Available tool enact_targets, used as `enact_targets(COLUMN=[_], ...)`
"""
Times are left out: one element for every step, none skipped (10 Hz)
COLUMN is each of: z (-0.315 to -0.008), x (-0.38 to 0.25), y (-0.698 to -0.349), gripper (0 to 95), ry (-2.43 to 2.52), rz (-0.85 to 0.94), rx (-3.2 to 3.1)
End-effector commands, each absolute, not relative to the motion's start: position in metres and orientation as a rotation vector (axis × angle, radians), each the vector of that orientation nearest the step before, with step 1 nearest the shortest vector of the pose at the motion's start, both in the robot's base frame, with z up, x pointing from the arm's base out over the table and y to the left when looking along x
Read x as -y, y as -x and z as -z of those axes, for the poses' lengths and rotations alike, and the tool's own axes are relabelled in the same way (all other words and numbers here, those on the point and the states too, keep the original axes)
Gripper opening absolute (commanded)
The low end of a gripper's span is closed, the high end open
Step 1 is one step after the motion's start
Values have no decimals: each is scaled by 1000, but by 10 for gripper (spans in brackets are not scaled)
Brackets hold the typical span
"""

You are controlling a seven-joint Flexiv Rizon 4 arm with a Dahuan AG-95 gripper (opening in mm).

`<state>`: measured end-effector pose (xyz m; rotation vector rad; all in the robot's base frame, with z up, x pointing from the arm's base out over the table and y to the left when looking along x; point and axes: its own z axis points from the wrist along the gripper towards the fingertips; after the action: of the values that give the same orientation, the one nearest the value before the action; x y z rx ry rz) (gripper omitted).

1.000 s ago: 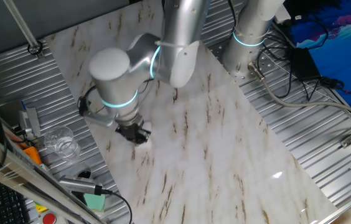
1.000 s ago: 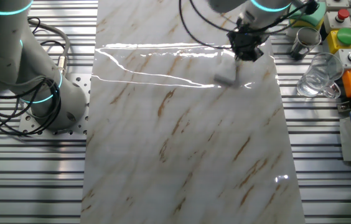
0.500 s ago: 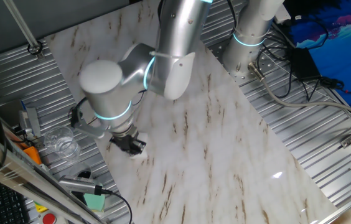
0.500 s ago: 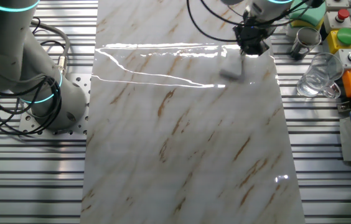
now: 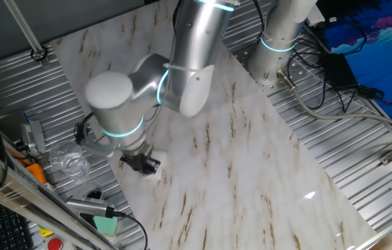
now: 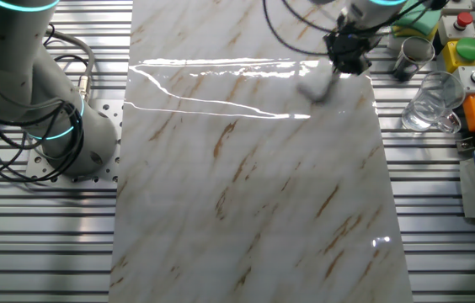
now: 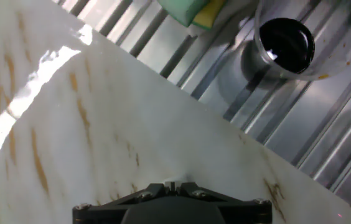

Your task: Clean the tabletop with a sponge

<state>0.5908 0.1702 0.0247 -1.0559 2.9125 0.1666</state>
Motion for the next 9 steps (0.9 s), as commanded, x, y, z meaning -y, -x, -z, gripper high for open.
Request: enact_targets(z=[-21, -20, -20, -20, -20, -23, -25, -26, -26], x=[-150, -142, -139, -120, -114, -103, -98, -90, -87], y=[-578, -572, -569, -551, -545, -535, -530, -520, -515], gripper=[0, 0, 0, 0, 0, 0, 0, 0, 0], ry=[1102, 1118, 1125, 1155, 1173, 1205, 1222, 1244, 1253], rz=[-162, -159, -159, -154, -152, -146, -140, -134, -134], rx=[-2888, -2880, -2876, -2861, -2853, -2842, -2838, -2831, -2826])
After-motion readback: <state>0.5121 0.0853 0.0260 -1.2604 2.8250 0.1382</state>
